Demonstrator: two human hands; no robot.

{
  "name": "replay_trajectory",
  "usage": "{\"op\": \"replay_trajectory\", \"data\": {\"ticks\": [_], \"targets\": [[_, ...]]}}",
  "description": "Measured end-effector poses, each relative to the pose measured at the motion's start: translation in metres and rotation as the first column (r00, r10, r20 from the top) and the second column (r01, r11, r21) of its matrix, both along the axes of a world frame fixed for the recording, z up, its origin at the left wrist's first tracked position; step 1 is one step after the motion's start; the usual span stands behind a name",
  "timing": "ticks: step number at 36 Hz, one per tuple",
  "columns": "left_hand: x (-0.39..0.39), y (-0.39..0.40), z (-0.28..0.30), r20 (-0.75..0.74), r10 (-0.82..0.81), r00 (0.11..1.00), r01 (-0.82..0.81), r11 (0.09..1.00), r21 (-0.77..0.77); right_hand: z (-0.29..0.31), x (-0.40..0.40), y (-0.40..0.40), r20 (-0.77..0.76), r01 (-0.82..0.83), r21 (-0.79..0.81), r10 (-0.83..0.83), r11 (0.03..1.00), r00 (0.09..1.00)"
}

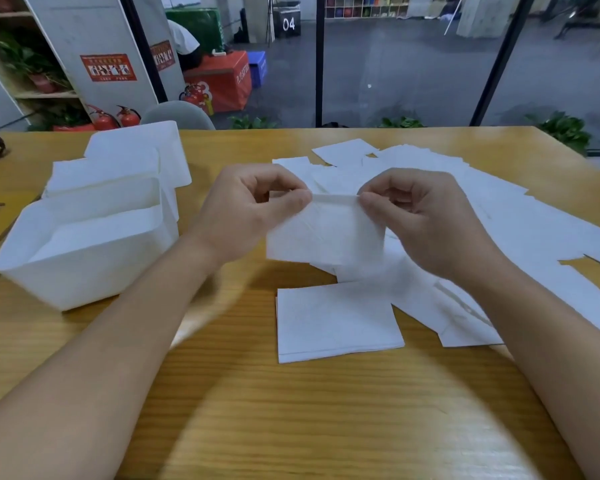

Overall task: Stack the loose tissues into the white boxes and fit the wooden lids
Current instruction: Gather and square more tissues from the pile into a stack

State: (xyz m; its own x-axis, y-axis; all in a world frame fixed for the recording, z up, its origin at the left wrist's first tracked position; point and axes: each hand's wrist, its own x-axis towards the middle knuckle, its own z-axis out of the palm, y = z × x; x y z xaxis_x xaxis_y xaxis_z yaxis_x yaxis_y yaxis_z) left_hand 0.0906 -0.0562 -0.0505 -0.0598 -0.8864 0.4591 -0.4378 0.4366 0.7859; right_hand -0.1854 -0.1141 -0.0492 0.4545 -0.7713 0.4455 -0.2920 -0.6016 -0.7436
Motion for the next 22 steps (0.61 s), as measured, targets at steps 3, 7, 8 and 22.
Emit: {"op": "replay_trajectory", "data": {"ticks": [3, 7, 8, 22], "targets": [[0.013, 0.004, 0.007, 0.0, -0.129, 0.992, 0.123, 0.95, 0.287, 0.009, -0.009, -0.003, -0.1, -0.071, 0.207, 0.094, 0.976, 0.991], [0.019, 0.01, 0.008, 0.065, -0.317, 0.946, 0.214, 0.763, 0.61, 0.012, -0.019, -0.005, -0.268, -0.125, 0.377, 0.237, 0.918, 0.934], [0.018, 0.011, 0.008, 0.065, -0.345, 0.936, 0.222, 0.726, 0.651, 0.012, -0.02, -0.005, -0.298, -0.14, 0.411, 0.278, 0.901, 0.913], [0.007, 0.014, 0.001, 0.288, -0.441, 0.85, 0.069, 0.635, 0.769, 0.002, -0.014, 0.0, -0.592, -0.1, 0.394, 0.336, 0.913, 0.733]]}}
